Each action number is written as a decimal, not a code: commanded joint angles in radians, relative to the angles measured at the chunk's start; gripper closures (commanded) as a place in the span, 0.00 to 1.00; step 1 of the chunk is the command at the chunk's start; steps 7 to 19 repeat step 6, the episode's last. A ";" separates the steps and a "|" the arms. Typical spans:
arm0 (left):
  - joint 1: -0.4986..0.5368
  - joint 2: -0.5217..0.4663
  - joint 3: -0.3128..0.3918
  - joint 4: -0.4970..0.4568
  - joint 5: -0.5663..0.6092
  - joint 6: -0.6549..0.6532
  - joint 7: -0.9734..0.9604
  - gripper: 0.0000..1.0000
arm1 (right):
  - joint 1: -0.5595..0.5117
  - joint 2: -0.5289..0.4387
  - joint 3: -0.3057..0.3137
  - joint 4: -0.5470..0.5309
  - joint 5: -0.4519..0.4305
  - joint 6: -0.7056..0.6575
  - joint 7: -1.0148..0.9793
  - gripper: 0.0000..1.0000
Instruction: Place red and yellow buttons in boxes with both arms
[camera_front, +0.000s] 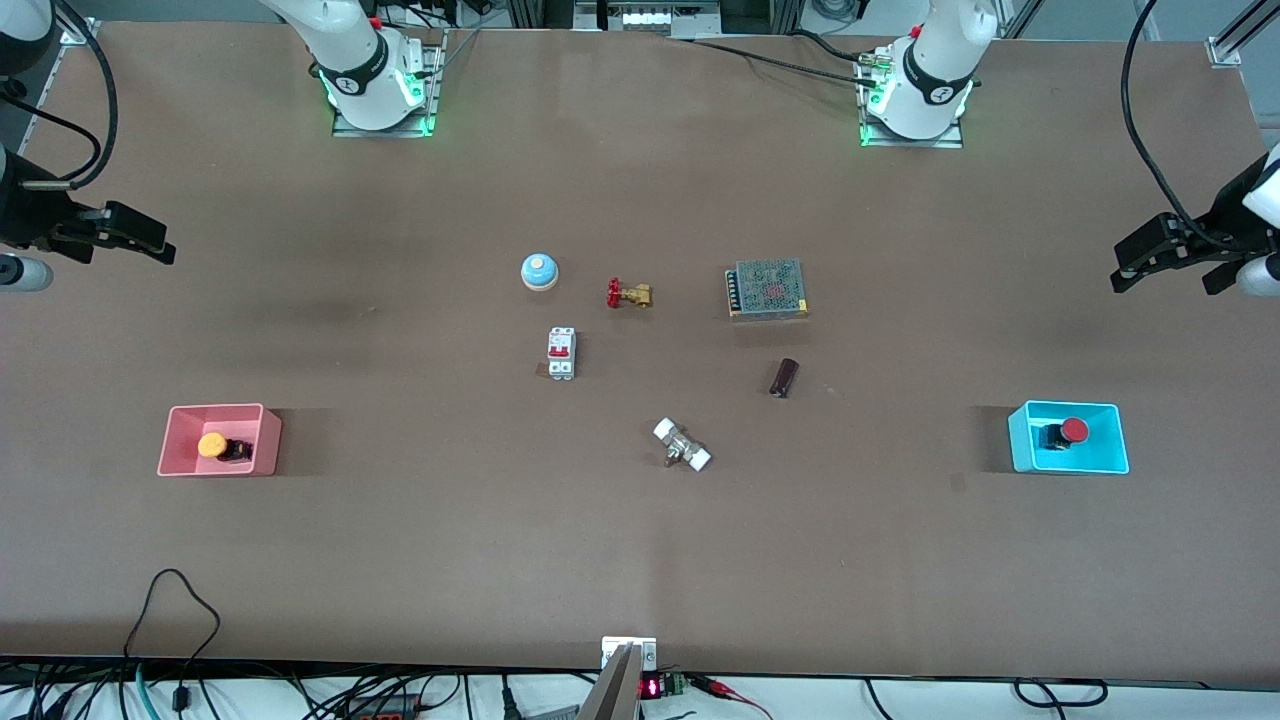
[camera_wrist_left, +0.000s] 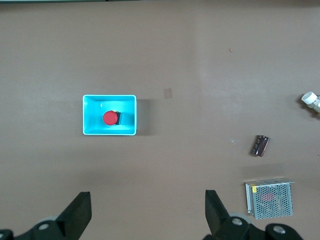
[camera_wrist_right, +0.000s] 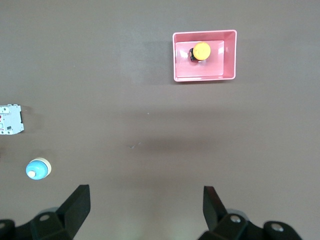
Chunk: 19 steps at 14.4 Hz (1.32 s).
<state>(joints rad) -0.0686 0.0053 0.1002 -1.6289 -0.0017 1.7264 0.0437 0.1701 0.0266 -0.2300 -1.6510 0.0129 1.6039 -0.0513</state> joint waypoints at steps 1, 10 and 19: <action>-0.010 -0.019 0.004 -0.009 -0.014 0.002 -0.004 0.00 | 0.000 -0.030 0.008 -0.032 -0.017 0.014 -0.007 0.00; -0.010 -0.019 0.004 -0.009 -0.014 0.001 -0.005 0.00 | 0.000 -0.030 0.008 -0.032 -0.017 0.005 -0.005 0.00; -0.010 -0.019 0.004 -0.009 -0.014 0.001 -0.005 0.00 | 0.000 -0.030 0.008 -0.032 -0.017 0.005 -0.005 0.00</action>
